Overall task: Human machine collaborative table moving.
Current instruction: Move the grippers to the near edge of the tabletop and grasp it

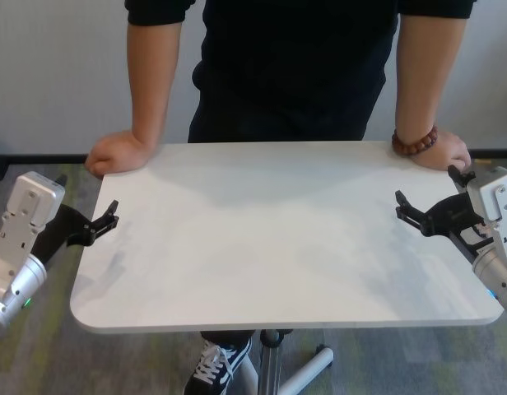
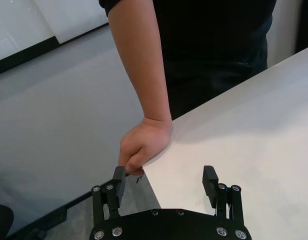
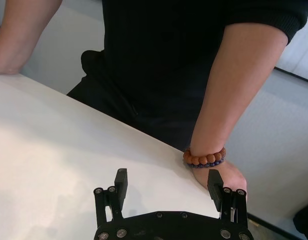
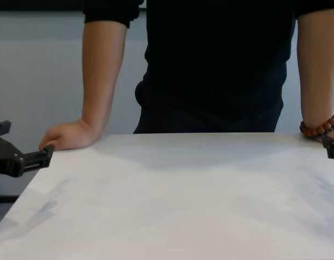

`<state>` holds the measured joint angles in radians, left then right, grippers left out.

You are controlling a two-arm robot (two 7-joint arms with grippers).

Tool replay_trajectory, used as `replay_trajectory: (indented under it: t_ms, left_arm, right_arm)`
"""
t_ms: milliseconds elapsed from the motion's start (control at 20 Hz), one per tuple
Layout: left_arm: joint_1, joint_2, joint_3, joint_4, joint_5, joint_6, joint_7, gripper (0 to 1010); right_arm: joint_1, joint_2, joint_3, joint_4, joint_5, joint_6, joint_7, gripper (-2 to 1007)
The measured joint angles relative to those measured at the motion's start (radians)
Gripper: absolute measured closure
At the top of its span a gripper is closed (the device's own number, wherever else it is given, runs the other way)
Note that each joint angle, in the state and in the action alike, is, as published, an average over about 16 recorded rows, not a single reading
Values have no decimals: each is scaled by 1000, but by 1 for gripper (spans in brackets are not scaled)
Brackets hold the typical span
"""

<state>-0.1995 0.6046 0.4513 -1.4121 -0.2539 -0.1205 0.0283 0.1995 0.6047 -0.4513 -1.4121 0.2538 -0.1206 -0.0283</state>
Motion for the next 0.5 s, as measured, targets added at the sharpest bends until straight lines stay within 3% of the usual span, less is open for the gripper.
replay_trajectory:
  t_ms: [500]
  left_arm:
    - [0,0,0,0,0,0,0,10]
  right_arm:
    - [0,0,0,0,0,0,0,5]
